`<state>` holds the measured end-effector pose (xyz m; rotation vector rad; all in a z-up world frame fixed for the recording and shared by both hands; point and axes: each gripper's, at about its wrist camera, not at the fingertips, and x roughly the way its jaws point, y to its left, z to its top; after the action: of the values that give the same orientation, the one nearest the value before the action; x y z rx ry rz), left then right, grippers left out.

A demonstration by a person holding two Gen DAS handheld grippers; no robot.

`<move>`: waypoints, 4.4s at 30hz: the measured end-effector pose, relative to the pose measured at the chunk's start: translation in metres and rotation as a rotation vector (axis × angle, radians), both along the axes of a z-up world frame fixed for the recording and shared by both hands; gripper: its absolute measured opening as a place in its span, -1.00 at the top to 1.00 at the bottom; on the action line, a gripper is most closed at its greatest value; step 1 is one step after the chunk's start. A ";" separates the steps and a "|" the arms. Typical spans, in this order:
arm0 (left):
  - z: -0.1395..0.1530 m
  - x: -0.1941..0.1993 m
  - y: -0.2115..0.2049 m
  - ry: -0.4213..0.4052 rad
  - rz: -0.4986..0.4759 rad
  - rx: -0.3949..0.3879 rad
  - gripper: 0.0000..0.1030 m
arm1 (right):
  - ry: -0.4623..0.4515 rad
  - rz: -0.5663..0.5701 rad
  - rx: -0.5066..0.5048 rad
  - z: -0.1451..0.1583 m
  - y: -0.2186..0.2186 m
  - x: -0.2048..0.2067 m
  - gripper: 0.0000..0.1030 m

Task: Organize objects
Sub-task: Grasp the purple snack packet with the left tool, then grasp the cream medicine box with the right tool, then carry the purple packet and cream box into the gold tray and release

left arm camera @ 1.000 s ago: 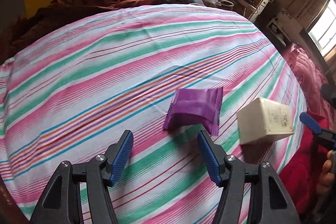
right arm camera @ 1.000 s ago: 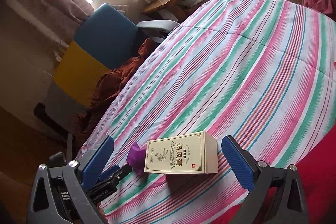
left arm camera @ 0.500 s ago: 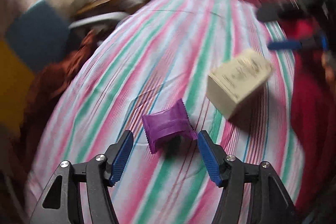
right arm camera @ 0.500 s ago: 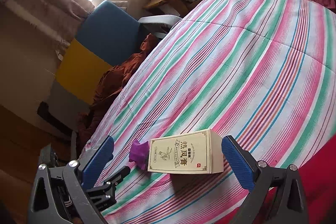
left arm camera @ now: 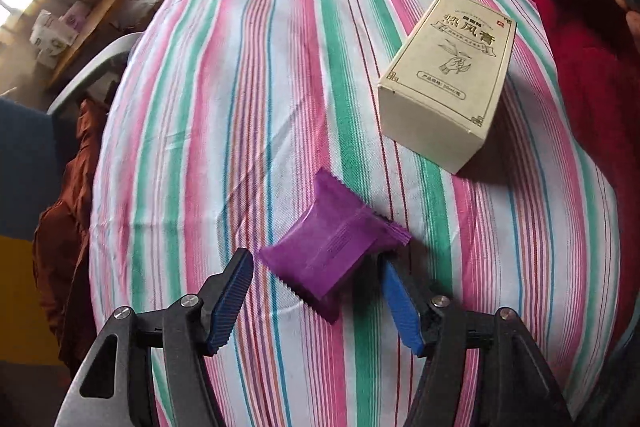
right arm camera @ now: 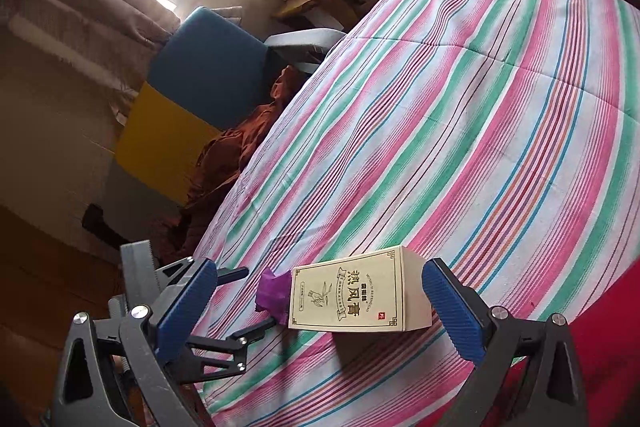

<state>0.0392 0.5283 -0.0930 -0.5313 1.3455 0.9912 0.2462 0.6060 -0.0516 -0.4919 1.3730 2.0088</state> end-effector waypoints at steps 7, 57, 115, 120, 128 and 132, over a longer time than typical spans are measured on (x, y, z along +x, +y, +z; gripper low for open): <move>-0.003 -0.017 0.009 -0.204 0.178 -0.025 0.27 | 0.005 0.000 -0.008 -0.001 0.000 0.000 -1.00; 0.018 0.000 -0.203 -0.492 0.972 0.255 0.32 | -0.917 0.844 0.397 -0.021 -0.041 -0.129 -0.01; 0.090 -0.084 -0.492 -0.331 1.624 0.716 0.32 | -0.079 0.999 0.162 0.035 -0.261 -0.230 0.00; 0.083 -0.094 -0.503 -0.368 1.652 0.723 0.32 | -0.091 1.079 0.230 0.047 -0.303 -0.272 0.00; 0.074 -0.110 -0.477 -0.391 1.608 0.710 0.13 | -0.144 1.123 0.381 0.056 -0.352 -0.342 -0.03; 0.060 -0.116 -0.467 -0.404 1.612 0.676 0.04 | -0.173 1.108 0.374 0.047 -0.358 -0.356 -0.18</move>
<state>-0.0765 0.0612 -0.0335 -1.2082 -0.0973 2.3023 -0.1096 0.2481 -0.0042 -1.4150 0.5715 2.8725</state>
